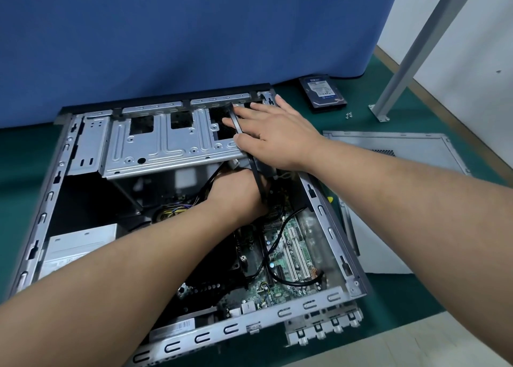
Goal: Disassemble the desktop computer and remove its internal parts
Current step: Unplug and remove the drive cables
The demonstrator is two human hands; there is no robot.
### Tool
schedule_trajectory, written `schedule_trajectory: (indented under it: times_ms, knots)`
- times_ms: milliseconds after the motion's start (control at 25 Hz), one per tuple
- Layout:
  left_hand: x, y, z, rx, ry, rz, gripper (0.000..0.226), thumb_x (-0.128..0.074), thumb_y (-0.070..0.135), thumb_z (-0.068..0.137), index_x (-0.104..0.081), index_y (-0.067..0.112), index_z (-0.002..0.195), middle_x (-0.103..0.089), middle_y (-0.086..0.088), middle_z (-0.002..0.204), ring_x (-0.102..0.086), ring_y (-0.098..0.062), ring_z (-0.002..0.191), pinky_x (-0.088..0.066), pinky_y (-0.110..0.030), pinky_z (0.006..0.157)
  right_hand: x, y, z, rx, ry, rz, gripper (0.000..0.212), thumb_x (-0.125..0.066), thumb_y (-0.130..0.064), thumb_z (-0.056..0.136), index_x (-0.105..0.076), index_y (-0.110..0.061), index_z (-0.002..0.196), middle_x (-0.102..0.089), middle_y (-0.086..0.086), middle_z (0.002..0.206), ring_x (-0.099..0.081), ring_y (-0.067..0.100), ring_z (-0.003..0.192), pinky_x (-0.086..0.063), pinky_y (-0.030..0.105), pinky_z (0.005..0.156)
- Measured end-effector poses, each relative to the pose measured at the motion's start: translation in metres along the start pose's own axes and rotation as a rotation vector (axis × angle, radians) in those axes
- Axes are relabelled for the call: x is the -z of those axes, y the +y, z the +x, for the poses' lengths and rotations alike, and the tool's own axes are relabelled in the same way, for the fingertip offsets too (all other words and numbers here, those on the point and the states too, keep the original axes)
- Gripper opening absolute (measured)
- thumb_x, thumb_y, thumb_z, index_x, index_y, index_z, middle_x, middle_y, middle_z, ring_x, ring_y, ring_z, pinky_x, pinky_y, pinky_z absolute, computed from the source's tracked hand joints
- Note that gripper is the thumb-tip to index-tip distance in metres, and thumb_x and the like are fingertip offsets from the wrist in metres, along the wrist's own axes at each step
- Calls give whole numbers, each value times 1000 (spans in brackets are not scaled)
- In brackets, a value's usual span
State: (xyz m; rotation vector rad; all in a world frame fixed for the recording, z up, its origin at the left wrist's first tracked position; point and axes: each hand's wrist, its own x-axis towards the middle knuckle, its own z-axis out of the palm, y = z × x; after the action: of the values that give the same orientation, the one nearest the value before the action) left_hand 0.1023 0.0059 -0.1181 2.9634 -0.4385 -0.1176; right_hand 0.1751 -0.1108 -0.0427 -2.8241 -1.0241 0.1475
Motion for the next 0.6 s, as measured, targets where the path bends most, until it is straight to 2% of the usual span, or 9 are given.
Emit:
schedule_trajectory:
  times_ms: [240, 400, 480, 600]
  knots:
    - [0, -2, -1, -13, 8, -16, 27, -71, 37, 80, -46, 26, 76, -47, 6, 75, -48, -22, 73, -36, -28, 60, -1, 1, 1, 2, 4, 6, 50, -27, -52, 105, -34, -49, 154, -18, -16, 168, -14, 12, 156, 6, 45, 126]
    - [2, -4, -2, 9, 4, -29, 33, -73, 40, 78, -42, 30, 71, -49, 7, 77, -48, -21, 75, -30, -29, 62, -2, 1, 1, -1, 4, 10, 50, -28, -52, 105, -36, -47, 154, -18, -16, 168, -14, 12, 156, 6, 44, 126]
    - [3, -4, -1, 19, -4, -16, 34, -73, 41, 78, -41, 29, 69, -52, 7, 79, -54, -23, 77, -25, -30, 60, -2, 1, 2, -1, 1, 12, 50, -28, -52, 105, -35, -48, 154, -18, -16, 168, -14, 12, 156, 6, 44, 126]
    - [5, -2, -2, 7, 3, -3, 26, -73, 40, 78, -49, 29, 77, -55, 6, 81, -61, -24, 83, -25, -30, 59, -1, 1, 2, -2, -4, 10, 50, -27, -51, 105, -35, -48, 154, -18, -16, 168, -13, 11, 156, 7, 43, 126]
